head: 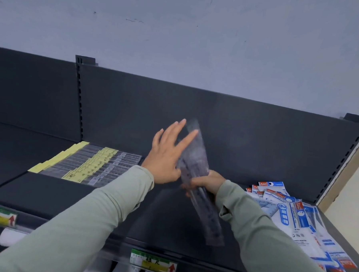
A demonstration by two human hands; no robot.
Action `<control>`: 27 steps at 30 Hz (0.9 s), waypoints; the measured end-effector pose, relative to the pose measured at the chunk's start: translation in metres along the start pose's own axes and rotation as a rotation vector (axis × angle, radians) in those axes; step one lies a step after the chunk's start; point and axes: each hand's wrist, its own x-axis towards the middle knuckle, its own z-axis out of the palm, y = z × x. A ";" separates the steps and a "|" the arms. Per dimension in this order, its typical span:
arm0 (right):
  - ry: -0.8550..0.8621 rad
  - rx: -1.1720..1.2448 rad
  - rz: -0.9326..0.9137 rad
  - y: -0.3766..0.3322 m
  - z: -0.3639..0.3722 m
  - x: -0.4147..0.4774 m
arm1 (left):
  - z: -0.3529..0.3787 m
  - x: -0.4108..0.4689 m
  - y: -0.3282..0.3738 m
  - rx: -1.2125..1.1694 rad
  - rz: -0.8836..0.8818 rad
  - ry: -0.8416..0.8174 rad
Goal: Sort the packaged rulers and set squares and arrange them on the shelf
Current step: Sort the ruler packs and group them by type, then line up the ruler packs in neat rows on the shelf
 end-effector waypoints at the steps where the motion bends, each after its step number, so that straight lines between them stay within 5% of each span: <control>1: -0.006 -0.113 0.023 -0.002 0.002 0.004 | 0.000 -0.001 -0.003 0.114 0.073 -0.048; 7: -0.112 -0.602 0.133 0.004 0.018 0.016 | 0.013 -0.013 -0.019 0.293 0.319 -0.262; 12: -0.158 -0.699 0.190 0.015 0.028 0.025 | 0.017 -0.022 -0.024 0.204 0.210 -0.508; 19: -0.047 -1.035 0.015 0.011 0.026 0.023 | 0.023 -0.027 -0.027 0.128 0.017 -0.548; 27: 0.109 -0.960 -0.068 0.026 0.015 0.013 | 0.037 -0.023 -0.017 -0.096 -0.037 -0.628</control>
